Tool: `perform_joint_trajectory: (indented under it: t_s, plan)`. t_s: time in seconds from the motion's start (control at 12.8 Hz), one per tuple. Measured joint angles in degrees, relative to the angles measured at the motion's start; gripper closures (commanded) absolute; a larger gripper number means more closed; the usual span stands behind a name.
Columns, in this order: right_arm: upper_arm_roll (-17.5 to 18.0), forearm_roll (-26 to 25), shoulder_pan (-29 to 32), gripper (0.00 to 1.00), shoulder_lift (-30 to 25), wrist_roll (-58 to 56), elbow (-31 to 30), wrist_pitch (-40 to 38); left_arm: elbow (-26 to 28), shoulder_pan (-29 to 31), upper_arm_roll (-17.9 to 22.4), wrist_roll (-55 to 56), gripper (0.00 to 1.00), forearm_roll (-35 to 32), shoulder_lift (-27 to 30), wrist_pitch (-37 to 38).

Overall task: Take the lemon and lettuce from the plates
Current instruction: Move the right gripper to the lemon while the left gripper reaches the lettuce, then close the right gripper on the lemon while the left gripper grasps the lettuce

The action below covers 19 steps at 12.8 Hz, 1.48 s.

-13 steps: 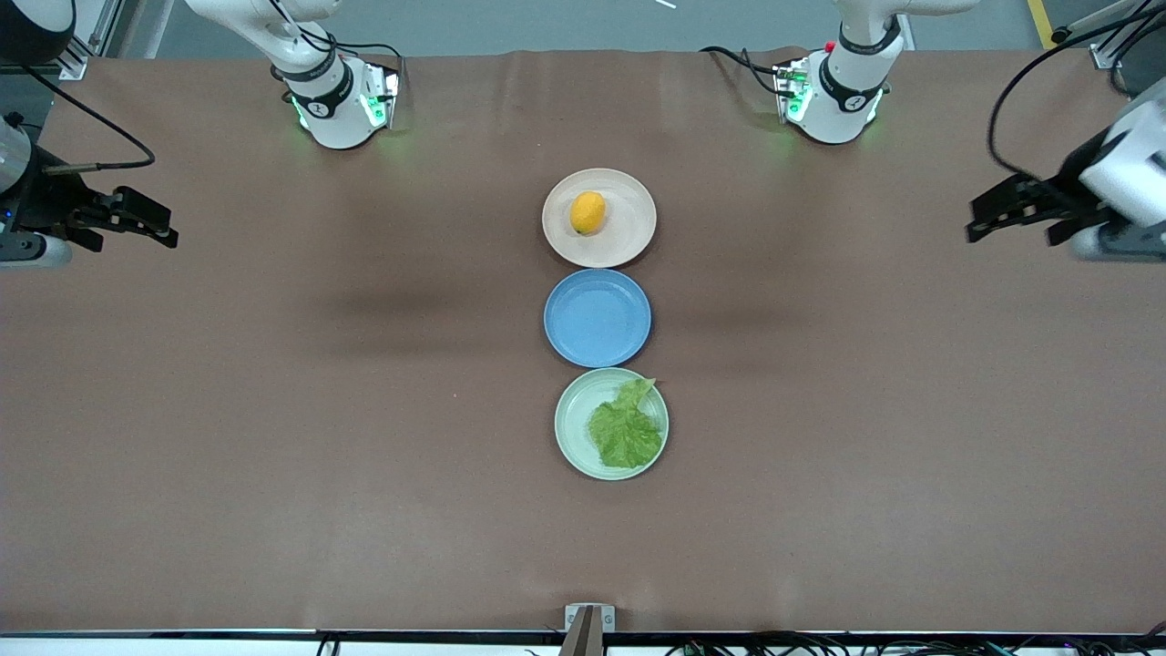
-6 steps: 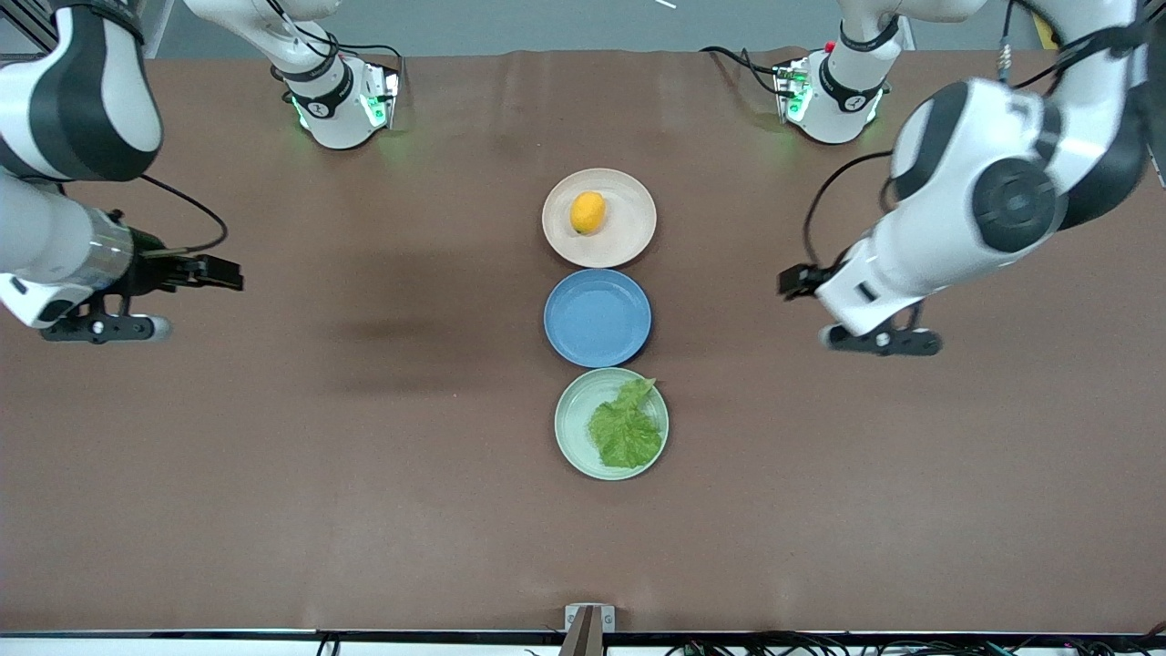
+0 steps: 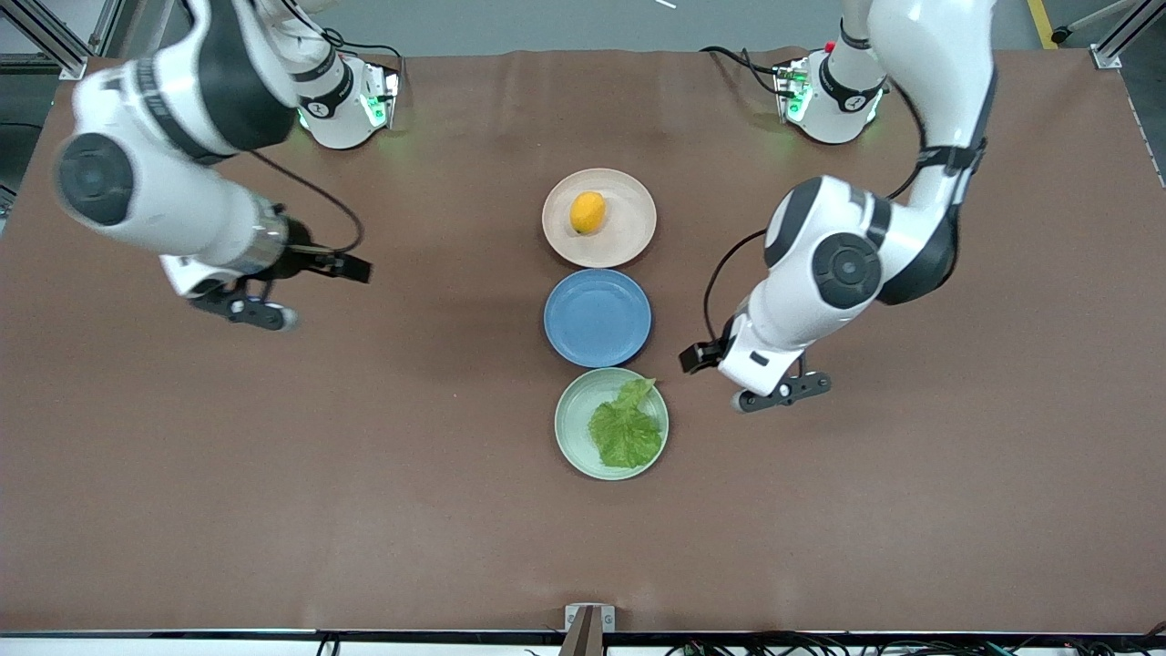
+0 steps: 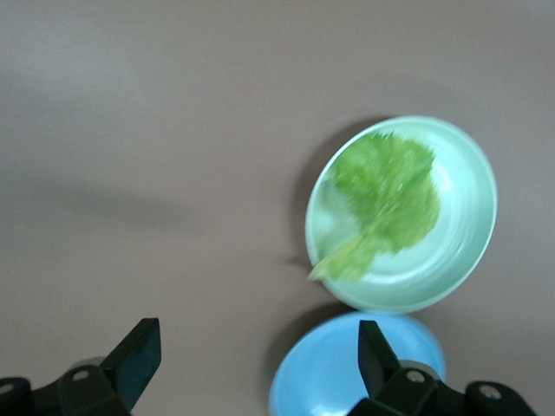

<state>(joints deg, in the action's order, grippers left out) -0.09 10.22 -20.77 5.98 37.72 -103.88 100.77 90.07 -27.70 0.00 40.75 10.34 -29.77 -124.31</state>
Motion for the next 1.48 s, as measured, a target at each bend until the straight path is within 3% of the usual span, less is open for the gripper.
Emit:
perform_joint_trajectory:
  t_s: [0.47,0.7,1.01,1.17,1.48]
  plan:
    - [0.21,-0.07,-22.37,0.0,0.1,24.97,-12.78,21.82,-0.63,-3.44,0.0,15.1,0.0,0.08,-10.38,-23.29]
    - [0.13,-3.94,-30.59,0.0,6.23,37.01,-15.28,31.76,-1.65,-4.26,-0.01,18.01,0.0,0.09,-13.78,-28.58]
    - [0.09,-7.8,-37.33,0.0,16.54,45.52,-15.25,41.43,-1.85,-5.51,-0.01,18.81,0.03,0.09,-15.54,-32.32]
    - [0.07,-7.89,-38.91,0.0,17.92,45.91,-15.13,42.61,-1.86,-5.88,-0.01,18.84,0.06,0.09,-16.65,-33.51]
    - [0.06,-7.91,-41.74,0.0,18.41,47.85,-15.13,42.64,-1.88,-6.08,-0.02,18.85,0.24,0.09,-17.75,-34.27]
